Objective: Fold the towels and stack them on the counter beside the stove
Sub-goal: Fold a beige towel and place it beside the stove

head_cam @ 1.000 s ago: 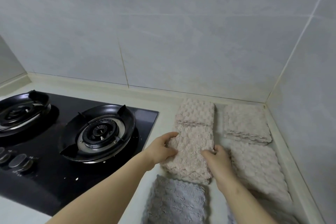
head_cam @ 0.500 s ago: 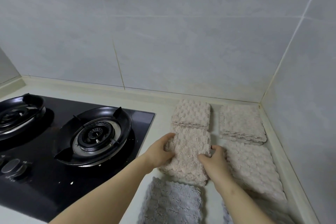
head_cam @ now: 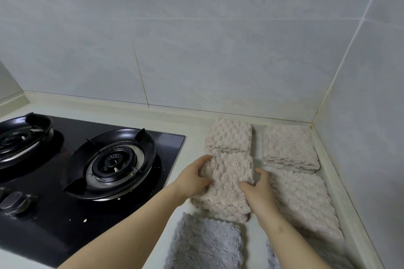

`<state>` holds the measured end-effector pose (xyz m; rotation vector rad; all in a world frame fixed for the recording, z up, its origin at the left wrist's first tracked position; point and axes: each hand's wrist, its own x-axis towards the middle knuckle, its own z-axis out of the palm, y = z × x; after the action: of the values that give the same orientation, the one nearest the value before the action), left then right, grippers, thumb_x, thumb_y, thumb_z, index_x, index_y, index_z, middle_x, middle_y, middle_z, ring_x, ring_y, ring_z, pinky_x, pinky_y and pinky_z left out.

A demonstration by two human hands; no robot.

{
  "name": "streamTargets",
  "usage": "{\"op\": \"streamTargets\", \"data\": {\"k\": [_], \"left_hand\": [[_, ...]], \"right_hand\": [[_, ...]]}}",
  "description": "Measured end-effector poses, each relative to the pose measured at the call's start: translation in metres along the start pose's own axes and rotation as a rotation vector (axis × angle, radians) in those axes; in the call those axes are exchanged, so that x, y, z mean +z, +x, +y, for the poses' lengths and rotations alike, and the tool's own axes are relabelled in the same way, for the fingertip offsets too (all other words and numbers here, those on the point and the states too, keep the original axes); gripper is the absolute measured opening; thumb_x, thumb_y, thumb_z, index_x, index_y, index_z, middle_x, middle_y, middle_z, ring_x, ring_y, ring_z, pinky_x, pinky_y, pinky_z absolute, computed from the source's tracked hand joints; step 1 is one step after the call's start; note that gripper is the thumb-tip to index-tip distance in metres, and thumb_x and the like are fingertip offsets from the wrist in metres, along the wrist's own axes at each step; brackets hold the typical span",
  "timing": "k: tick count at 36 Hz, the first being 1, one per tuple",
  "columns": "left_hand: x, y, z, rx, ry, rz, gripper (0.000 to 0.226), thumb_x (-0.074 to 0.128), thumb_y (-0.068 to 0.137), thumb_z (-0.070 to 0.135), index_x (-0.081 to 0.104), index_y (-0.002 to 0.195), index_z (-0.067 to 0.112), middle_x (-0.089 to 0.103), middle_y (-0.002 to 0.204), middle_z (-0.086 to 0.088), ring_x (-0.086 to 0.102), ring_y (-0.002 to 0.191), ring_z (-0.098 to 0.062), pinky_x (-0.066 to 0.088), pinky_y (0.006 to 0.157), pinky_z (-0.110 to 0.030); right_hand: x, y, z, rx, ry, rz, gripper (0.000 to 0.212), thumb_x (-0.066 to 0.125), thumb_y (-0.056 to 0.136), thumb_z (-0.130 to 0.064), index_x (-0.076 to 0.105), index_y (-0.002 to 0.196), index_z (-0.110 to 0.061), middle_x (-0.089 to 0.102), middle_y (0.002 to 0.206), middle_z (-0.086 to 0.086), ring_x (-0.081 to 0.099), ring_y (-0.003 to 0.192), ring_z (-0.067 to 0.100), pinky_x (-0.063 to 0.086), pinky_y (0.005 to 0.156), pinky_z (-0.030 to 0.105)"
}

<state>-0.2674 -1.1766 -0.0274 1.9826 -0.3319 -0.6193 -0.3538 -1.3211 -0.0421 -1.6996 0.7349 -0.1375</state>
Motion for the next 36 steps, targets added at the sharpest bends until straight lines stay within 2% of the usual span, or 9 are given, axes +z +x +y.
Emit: {"op": "streamTargets", "data": {"k": [10,13,15,17,19,22,25,28,36], "left_hand": [[-0.003,-0.002,-0.001,-0.037,-0.026,-0.009,0.055,0.050,0.089,-0.005,0.042,0.135,0.025,0.050,0.072,0.000,0.046,0.039,-0.003,0.040,0.045,-0.017],[-0.002,-0.006,-0.002,-0.024,0.050,-0.014,0.055,0.051,0.090,-0.001,0.040,0.137,0.024,0.056,0.085,0.000,0.054,0.057,-0.011,0.044,0.052,-0.014],[-0.001,-0.005,-0.003,0.030,0.363,-0.011,0.057,0.050,0.091,0.007,0.034,0.142,0.026,0.056,0.119,-0.007,0.062,0.094,-0.022,0.047,0.069,-0.013],[0.001,-0.003,-0.006,0.105,0.721,0.006,0.057,0.047,0.092,0.015,0.028,0.144,0.029,0.023,0.153,-0.008,0.039,0.130,-0.029,0.038,0.100,-0.026],[0.005,-0.004,-0.008,0.165,0.890,0.082,0.055,0.039,0.092,0.017,0.026,0.144,0.031,-0.001,0.158,-0.005,0.022,0.139,-0.031,0.028,0.110,-0.038],[0.011,0.002,-0.012,0.301,0.893,0.124,0.060,0.016,0.086,0.034,0.029,0.144,0.030,0.000,0.159,0.000,0.008,0.145,-0.020,0.019,0.116,-0.035],[0.017,0.012,-0.023,0.238,0.875,0.030,0.058,0.012,0.093,0.044,0.020,0.148,0.026,0.007,0.158,0.005,0.002,0.147,-0.017,0.012,0.118,-0.035],[0.019,0.015,-0.037,0.150,0.897,-0.046,0.052,0.020,0.101,0.043,0.010,0.150,0.029,0.002,0.159,0.009,-0.003,0.147,-0.015,0.009,0.119,-0.041],[0.018,0.027,-0.041,0.143,0.856,-0.057,0.052,0.023,0.101,0.043,0.011,0.150,0.030,0.002,0.159,0.009,0.008,0.146,-0.014,0.017,0.117,-0.038]], "right_hand": [[0.002,0.003,0.005,0.011,0.036,-0.022,0.056,0.055,0.087,-0.012,0.028,0.136,-0.018,0.053,0.071,0.002,0.037,0.051,0.015,0.029,0.051,0.026],[0.002,0.001,0.007,0.000,-0.044,0.023,0.060,0.056,0.087,-0.014,0.025,0.139,-0.018,0.054,0.075,0.001,0.039,0.049,0.014,0.029,0.048,0.024],[0.003,-0.002,0.007,-0.050,-0.152,0.050,0.068,0.060,0.086,-0.017,0.021,0.142,-0.021,0.055,0.100,0.004,0.044,0.052,0.012,0.032,0.045,0.022],[0.003,-0.008,0.001,-0.203,-0.483,0.133,0.074,0.064,0.083,-0.021,0.021,0.144,-0.026,0.044,0.121,0.007,0.049,0.065,0.010,0.035,0.050,0.015],[0.005,-0.008,0.002,-0.502,-0.801,0.250,0.075,0.072,0.072,-0.018,0.036,0.138,-0.025,0.047,0.118,0.007,0.051,0.086,0.016,0.042,0.069,0.017],[0.013,-0.001,0.003,-0.759,-0.901,0.304,0.053,0.063,0.062,-0.022,0.057,0.115,-0.019,0.060,0.113,0.007,0.047,0.101,0.022,0.053,0.076,0.037],[0.016,0.003,0.006,-0.537,-1.037,0.078,0.057,0.029,0.082,-0.036,0.056,0.128,-0.015,0.047,0.142,0.007,0.039,0.133,0.025,0.042,0.102,0.039],[0.015,0.013,0.022,-0.383,-1.014,-0.136,0.057,0.017,0.099,-0.042,0.007,0.151,-0.021,-0.003,0.159,-0.001,-0.005,0.146,0.016,0.000,0.117,0.034],[0.017,0.029,0.020,-0.308,-0.924,-0.224,0.056,0.022,0.101,-0.040,0.003,0.150,-0.023,-0.009,0.158,-0.003,-0.007,0.146,0.014,0.006,0.117,0.031]]}}
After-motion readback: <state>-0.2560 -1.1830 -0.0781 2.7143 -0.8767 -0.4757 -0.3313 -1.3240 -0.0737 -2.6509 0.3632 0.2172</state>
